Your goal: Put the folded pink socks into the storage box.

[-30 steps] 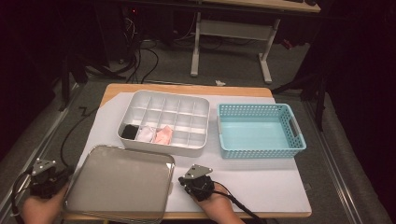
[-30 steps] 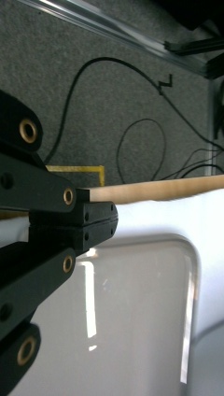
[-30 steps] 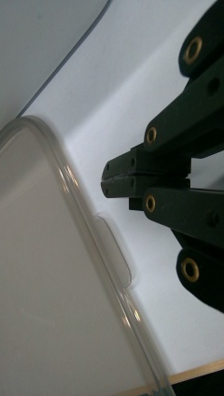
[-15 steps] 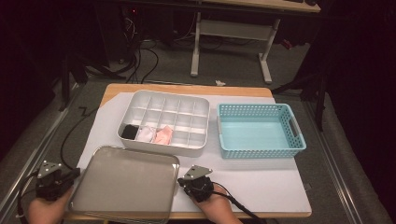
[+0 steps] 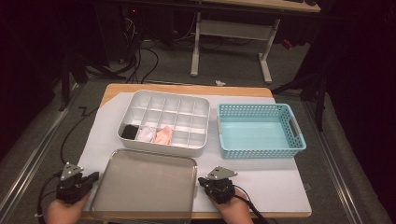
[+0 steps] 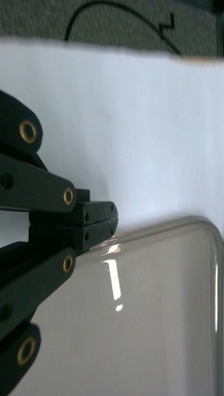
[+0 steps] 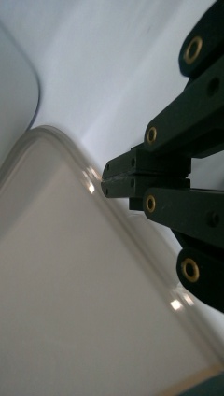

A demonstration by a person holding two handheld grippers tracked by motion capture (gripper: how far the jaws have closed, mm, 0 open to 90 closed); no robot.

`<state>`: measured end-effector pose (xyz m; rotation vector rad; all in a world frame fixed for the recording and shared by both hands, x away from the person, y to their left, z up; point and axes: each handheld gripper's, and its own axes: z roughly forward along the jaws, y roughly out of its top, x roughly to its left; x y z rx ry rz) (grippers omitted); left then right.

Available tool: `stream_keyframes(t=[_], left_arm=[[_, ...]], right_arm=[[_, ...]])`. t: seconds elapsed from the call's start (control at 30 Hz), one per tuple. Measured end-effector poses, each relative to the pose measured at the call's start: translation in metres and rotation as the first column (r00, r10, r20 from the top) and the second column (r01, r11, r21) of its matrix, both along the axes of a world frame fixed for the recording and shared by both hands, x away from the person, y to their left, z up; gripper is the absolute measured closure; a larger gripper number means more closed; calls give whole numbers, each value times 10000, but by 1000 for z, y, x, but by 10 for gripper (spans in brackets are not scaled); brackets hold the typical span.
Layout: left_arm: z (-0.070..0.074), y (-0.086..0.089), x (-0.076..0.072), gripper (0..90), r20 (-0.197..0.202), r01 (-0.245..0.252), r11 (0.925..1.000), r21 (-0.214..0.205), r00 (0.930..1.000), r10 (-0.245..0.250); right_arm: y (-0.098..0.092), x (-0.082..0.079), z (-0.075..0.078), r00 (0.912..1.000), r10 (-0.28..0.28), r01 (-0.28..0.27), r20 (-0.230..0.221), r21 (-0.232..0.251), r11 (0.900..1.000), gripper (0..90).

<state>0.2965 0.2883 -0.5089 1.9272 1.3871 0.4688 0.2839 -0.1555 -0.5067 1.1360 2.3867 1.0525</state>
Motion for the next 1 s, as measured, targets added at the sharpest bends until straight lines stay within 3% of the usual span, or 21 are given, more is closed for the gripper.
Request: stream_keyframes(t=[0.07, 0.17, 0.27, 0.4, 0.63, 0.8, 1.0], left_arm=[[-1, -9, -3, 900, -19, 242, 9996, -167, 9997, -243], [0, -24, -8, 900, 6, 440, 9990, -28, 9990, -440], [0, -34, -10, 900, -70, 706, 9973, -193, 9975, -707], [0, -44, -12, 900, -53, 865, 9962, -52, 9962, -865], [-1, -64, -14, 900, -27, 1402, 9895, -352, 9901, -1404], [-1, -67, -12, 900, -108, 1486, 9879, -442, 9888, -1492], [2, -62, -12, 860, 49, 1178, 9920, -444, 9930, -1177]], right_arm=[[-6, 0, 1, 9998, -208, 208, 59, -31, 9998, 900], [-14, 1, 1, 9986, -522, 523, 88, -108, 9986, 900], [-24, 3, 2, 9966, -817, 818, 99, -110, 9966, 899], [-35, 6, 1, 9939, -1104, 1104, 22, -203, 9937, 900], [-56, 3, 4, 9866, -1633, 1633, 35, -203, 9864, 881], [-69, -9, 10, 9832, -1826, 1826, 68, 6, 9832, 851], [-72, -25, 14, 9831, -1833, 1832, -27, 362, 9824, 762]])
